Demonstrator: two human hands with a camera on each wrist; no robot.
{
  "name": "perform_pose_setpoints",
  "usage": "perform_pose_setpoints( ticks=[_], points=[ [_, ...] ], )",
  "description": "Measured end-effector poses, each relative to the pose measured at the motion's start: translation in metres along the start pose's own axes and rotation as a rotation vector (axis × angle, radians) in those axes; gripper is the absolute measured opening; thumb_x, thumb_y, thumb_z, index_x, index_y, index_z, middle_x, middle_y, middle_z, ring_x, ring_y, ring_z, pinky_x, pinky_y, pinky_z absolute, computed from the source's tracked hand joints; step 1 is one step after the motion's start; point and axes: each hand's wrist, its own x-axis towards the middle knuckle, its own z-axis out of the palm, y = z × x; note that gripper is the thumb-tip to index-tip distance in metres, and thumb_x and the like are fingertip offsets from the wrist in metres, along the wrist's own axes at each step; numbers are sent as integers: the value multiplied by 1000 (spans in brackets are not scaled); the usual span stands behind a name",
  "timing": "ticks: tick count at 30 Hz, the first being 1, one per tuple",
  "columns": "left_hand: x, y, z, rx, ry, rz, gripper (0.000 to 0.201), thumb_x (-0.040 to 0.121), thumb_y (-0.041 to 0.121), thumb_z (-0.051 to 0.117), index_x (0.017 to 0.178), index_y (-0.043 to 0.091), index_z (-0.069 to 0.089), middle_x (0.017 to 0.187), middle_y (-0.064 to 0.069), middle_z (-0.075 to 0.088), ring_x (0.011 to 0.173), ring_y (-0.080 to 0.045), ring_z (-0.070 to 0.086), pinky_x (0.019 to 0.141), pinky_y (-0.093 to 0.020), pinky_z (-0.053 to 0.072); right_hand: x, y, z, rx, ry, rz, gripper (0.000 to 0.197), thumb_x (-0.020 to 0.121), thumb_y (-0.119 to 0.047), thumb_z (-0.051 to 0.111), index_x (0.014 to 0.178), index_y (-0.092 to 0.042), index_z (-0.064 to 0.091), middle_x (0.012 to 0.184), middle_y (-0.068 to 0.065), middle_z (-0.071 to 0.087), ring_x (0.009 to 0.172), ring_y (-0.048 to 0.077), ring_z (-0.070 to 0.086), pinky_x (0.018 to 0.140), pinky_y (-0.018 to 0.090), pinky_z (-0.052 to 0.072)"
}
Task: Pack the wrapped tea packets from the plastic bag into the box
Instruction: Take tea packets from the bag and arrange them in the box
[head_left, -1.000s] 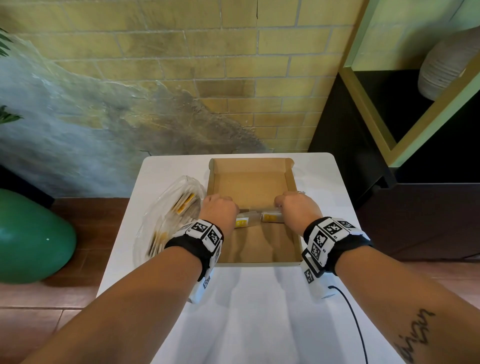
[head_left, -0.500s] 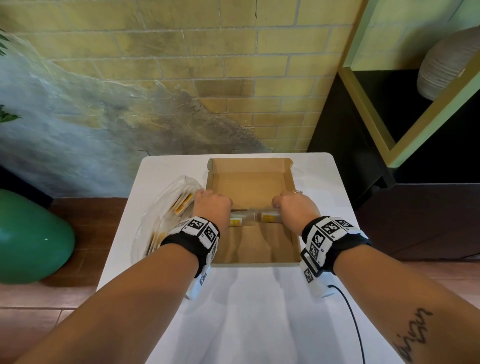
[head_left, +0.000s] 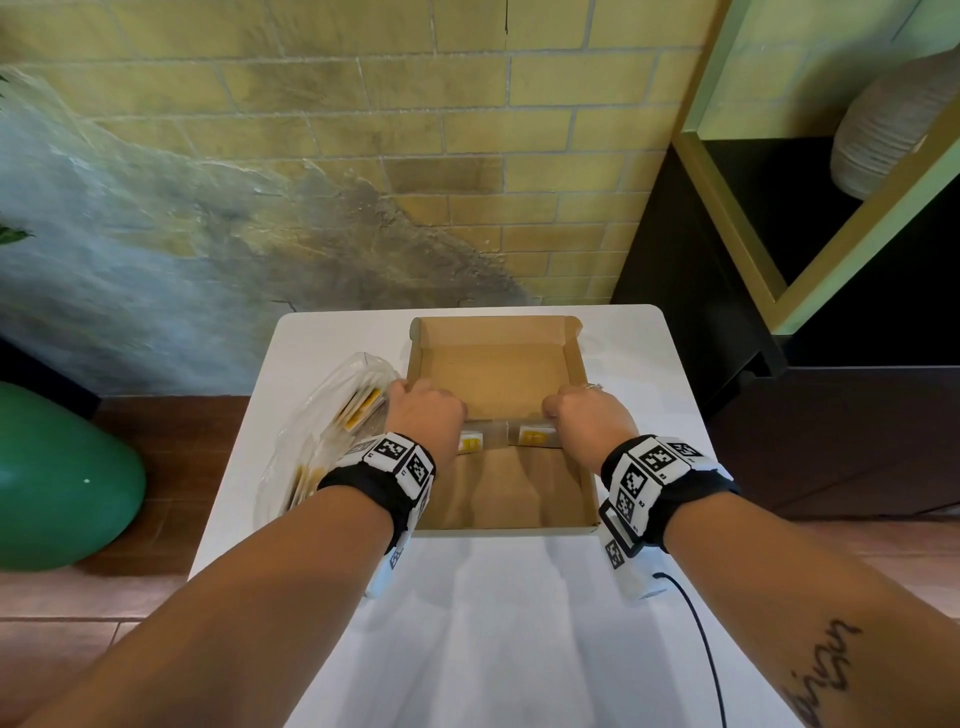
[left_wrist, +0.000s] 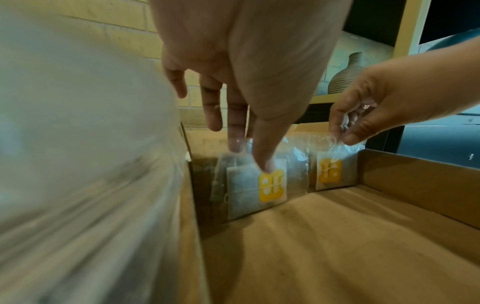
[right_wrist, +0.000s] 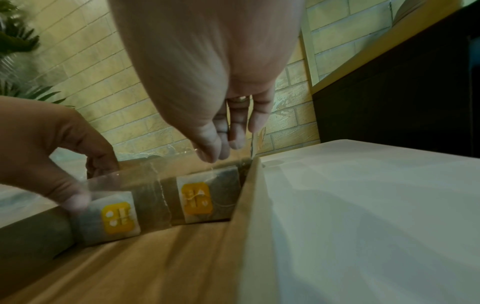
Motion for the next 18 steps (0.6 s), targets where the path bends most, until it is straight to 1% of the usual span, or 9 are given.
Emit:
perform_pose_setpoints(
  ticks=[2,4,8,10,14,16,18],
  points=[
    [0,-1,-1,-2,-43,-4,20,88,17,52,106,23,59,106,0,61,111,-24,48,105,-46,28,0,-1,0,2,-7,-3,31,85,5,42,104,-10,61,103,10,60,94,30,56,81,37,50],
    [-1,-2,-2,0,-58,-13,20,88,14,51,103,23,60,104,-1,62,110,-24,49,107,-46,27,-1,-1,-1,0,-8,-6,31,85,6,41,104,-10,61,103,10,60,95,30,55,81,37,49],
    [0,-1,-5,33,3,-34,23,87,10,49,102,23,61,100,1,63,109,-23,49,107,-47,24,0,-1,-5,-9,15,-7,30,86,4,42,104,-12,60,103,9,59,95,30,55,79,34,48],
    [1,-1,-5,39,5,-52,24,86,11,51,104,24,60,102,2,63,112,-23,47,107,-49,22,1,0,-4,-12,26,-10,30,87,3,43,106,-12,61,105,9,60,95,30,56,80,35,50],
    [1,0,-5,50,-7,-68,24,85,14,53,105,25,59,104,3,62,114,-23,45,107,-52,20,0,-1,-1,-42,-13,-12,34,86,5,43,111,-10,61,107,10,60,97,30,56,82,37,50],
    [1,0,-5,56,-7,-71,23,86,13,52,103,25,61,102,4,62,113,-22,45,107,-52,19,-1,1,-1,-65,-26,-5,34,85,7,42,109,-10,60,106,10,60,98,31,56,83,36,50],
    [1,-2,-7,52,6,-78,23,86,12,51,101,25,62,99,4,62,112,-22,46,107,-52,19,-1,4,-3,-87,-30,-1,32,84,7,43,105,-10,60,104,10,60,97,30,56,81,35,48]
  ],
)
